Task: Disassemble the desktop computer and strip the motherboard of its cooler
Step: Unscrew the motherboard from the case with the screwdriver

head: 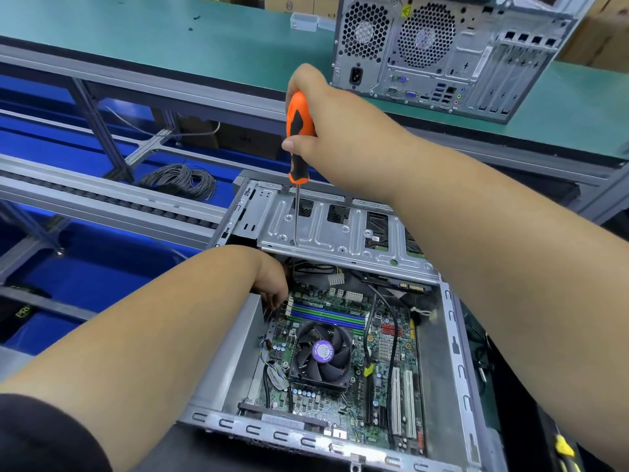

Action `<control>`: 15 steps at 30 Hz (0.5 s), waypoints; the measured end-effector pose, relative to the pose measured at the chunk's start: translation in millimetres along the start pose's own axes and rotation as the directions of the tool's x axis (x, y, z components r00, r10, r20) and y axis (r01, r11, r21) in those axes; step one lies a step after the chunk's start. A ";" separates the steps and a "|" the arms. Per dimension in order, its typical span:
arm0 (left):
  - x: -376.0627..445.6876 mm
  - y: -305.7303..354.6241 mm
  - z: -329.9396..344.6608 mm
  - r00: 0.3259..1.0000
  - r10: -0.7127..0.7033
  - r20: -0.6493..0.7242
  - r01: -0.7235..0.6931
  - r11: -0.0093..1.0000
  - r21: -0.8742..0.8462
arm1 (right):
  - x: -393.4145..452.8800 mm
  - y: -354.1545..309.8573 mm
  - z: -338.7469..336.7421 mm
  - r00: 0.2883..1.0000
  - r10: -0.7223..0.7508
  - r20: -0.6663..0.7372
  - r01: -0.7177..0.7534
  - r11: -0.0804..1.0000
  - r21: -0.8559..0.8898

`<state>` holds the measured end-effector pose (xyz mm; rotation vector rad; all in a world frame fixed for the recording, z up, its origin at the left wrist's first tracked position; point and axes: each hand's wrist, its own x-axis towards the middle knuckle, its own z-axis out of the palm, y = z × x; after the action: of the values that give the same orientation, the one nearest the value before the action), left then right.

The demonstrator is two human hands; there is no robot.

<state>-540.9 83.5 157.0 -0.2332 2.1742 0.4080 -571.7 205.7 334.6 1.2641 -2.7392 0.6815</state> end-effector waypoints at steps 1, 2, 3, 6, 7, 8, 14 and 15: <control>0.3 -0.4 -0.5 1.000 0.000 -0.001 0.000 1.000 0.009 | 0.2 -0.1 -1.1 1.000 0.001 0.003 -0.001 1.000 0.000; 0.5 -0.8 -0.5 1.000 -0.002 0.000 0.002 1.000 0.023 | 0.2 0.0 -1.5 1.000 0.002 0.008 -0.002 1.000 0.001; 0.4 -0.8 -0.4 1.000 -0.005 0.000 0.005 0.999 0.045 | -0.1 0.3 -1.5 1.000 0.004 0.015 -0.004 1.000 0.004; 0.5 -0.1 0.1 1.000 -0.009 -0.001 0.009 0.995 0.095 | -2.1 2.0 -0.9 1.000 0.012 0.020 -0.012 1.000 0.021; 0.5 0.1 0.0 1.000 -0.012 0.002 0.011 0.996 0.094 | -3.0 2.8 -1.1 1.000 0.014 0.020 -0.014 1.000 0.024; 0.6 0.4 0.2 1.000 -0.016 0.004 0.015 0.995 0.095 | -3.9 3.7 -1.4 1.000 0.015 0.020 -0.016 1.000 0.025; 1.7 1.2 -0.3 1.000 -0.026 0.007 0.025 0.995 0.094 | -5.6 4.9 -1.0 1.000 0.006 0.026 -0.007 1.000 0.029; 2.4 1.2 0.0 1.000 -0.026 0.012 0.025 0.997 0.079 | -5.1 4.3 -0.6 1.000 0.001 0.030 -0.002 1.000 0.025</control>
<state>-542.7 84.5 155.3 -0.2140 2.1672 0.3080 -571.5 212.0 332.4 1.2880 -2.7644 0.7043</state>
